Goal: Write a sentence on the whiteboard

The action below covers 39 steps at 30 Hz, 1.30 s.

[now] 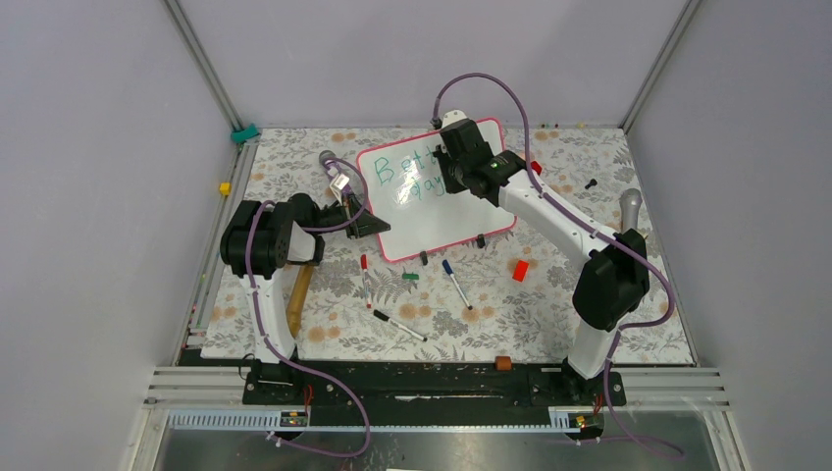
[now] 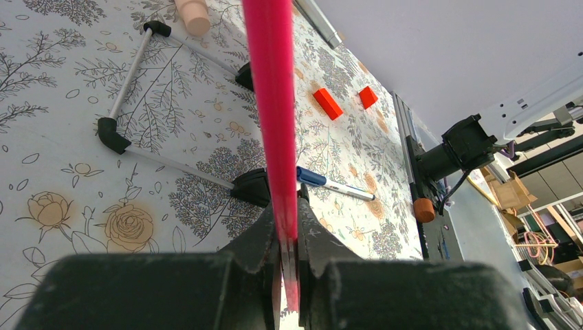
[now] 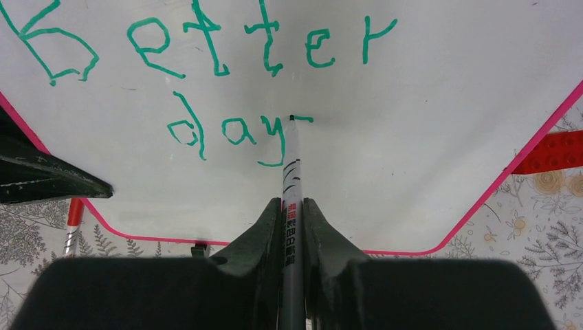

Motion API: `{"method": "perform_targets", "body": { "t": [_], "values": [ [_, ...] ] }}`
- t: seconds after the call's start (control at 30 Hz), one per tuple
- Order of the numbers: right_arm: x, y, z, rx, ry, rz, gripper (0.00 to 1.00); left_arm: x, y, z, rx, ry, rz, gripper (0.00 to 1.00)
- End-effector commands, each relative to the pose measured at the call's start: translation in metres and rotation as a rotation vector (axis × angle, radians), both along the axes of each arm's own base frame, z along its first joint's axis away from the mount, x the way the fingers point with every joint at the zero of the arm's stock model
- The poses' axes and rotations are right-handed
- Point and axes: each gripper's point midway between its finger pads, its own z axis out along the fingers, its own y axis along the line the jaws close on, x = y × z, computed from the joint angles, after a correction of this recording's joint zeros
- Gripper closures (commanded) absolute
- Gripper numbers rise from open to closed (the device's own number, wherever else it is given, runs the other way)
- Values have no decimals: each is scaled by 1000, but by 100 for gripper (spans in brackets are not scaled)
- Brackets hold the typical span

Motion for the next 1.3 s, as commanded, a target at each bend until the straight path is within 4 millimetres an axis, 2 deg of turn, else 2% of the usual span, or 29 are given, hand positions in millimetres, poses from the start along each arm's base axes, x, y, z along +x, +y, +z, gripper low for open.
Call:
{"method": "perform_targets", "body": {
  "t": [0.0, 0.37, 0.63, 0.9, 1.27],
  "values": [
    [6, 11, 13, 47, -39, 32, 100, -26, -6, -11, 22, -99, -150, 100],
    [-3, 6, 5, 27, -11, 41, 100, -26, -6, -11, 22, -99, -150, 100],
    [0, -8, 5, -30, -24, -9, 100, -26, -6, -12, 22, -98, -150, 100],
    [3, -15, 7, -48, -39, -45, 100, -26, -6, -11, 22, -100, -149, 100],
    [-2, -21, -1, -79, -23, -41, 100, -26, -6, -11, 22, -100, -150, 100]
  ]
}}
